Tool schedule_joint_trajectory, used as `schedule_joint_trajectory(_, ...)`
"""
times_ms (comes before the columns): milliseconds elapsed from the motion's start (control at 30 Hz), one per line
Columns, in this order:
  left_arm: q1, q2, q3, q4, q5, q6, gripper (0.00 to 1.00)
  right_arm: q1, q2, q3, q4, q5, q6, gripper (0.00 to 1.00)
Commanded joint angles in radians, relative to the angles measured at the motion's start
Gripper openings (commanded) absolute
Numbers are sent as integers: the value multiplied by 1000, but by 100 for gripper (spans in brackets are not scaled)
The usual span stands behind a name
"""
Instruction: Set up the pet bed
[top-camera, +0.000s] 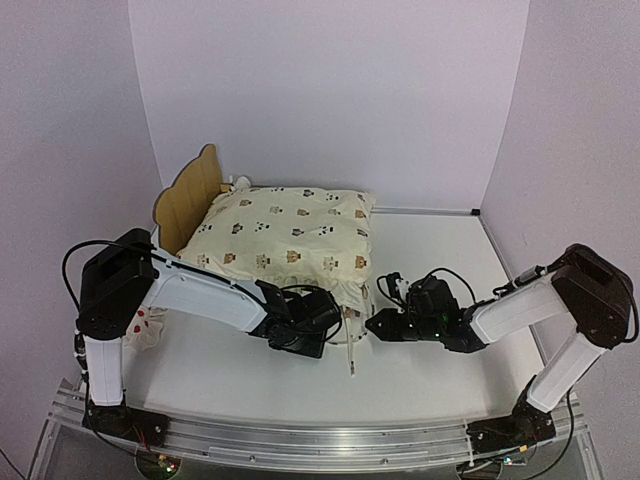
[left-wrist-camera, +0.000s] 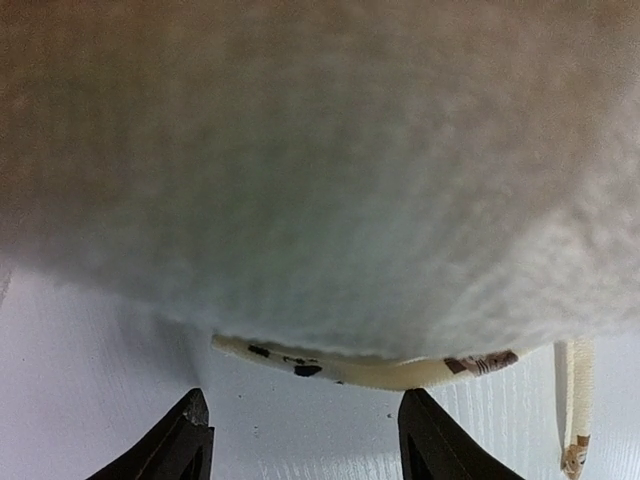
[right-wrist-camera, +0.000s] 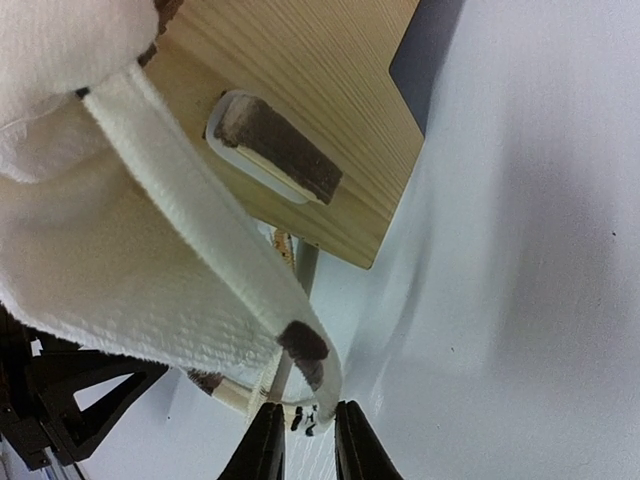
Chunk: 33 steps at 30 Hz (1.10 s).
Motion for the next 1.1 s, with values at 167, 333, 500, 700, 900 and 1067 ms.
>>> schedule_joint_trajectory(167,-4,-140,-27,68,-71,-25,65,4,9,19,5,-10,0,18)
schedule_joint_trajectory(333,-3,-123,11,0,-89,-35,64,4,8,20,4,-11,0,17)
schedule_joint_trajectory(500,2,-71,10,5,-74,-44,60,5,11,21,5,-13,3,17)
schedule_joint_trajectory(700,15,-49,1,41,-69,-36,56,4,15,18,5,-13,4,16)
schedule_joint_trajectory(900,19,-21,4,46,-47,-36,50,4,17,20,5,-15,6,16)
schedule_joint_trajectory(1067,20,-19,-11,42,-45,-48,49,5,19,21,5,-13,7,16)
